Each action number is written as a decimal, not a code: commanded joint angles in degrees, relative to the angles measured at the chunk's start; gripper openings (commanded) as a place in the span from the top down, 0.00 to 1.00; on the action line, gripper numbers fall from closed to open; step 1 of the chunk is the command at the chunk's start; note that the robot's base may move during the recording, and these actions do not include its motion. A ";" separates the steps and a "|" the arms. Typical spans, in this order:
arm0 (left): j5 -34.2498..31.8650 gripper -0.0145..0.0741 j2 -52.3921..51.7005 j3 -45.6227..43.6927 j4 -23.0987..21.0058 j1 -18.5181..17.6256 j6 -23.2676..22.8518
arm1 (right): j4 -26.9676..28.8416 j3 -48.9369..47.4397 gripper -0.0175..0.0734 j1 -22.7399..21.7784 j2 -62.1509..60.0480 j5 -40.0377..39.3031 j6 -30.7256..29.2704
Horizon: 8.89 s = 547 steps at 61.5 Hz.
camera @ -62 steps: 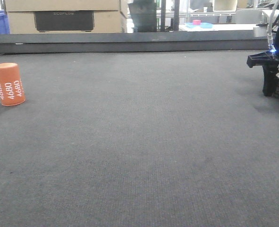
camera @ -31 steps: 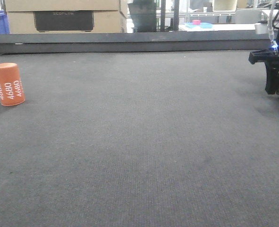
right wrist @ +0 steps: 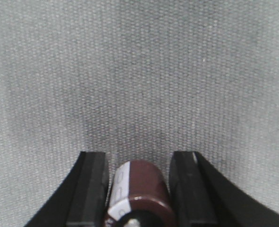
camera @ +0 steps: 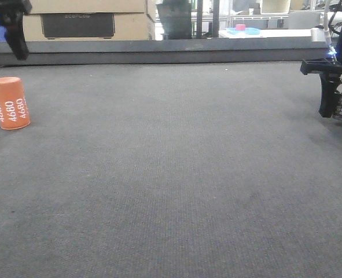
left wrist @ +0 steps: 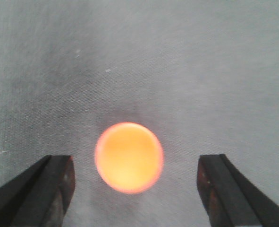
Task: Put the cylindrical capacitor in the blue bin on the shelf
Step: 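Close both grippers on the cylinders and lift them off the table, then raise both held cylinders up above the table surface, then drive the base away from the table holding both cylinders, then drive the base up to the steel shelf of blue bins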
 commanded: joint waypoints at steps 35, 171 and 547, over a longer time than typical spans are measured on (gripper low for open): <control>1.34 0.35 8.30 -2.71 0.19 0.06 1.01 | 0.17 -0.48 0.99 -0.19 -1.02 -1.30 -0.21; -47.90 0.96 -67.84 59.45 -3.98 0.03 1.01 | 0.17 63.25 0.99 1.59 -72.82 -60.66 -0.21; -42.98 0.96 -92.07 61.78 -3.98 0.03 1.01 | -0.78 66.83 0.99 1.59 -102.88 -56.85 -0.21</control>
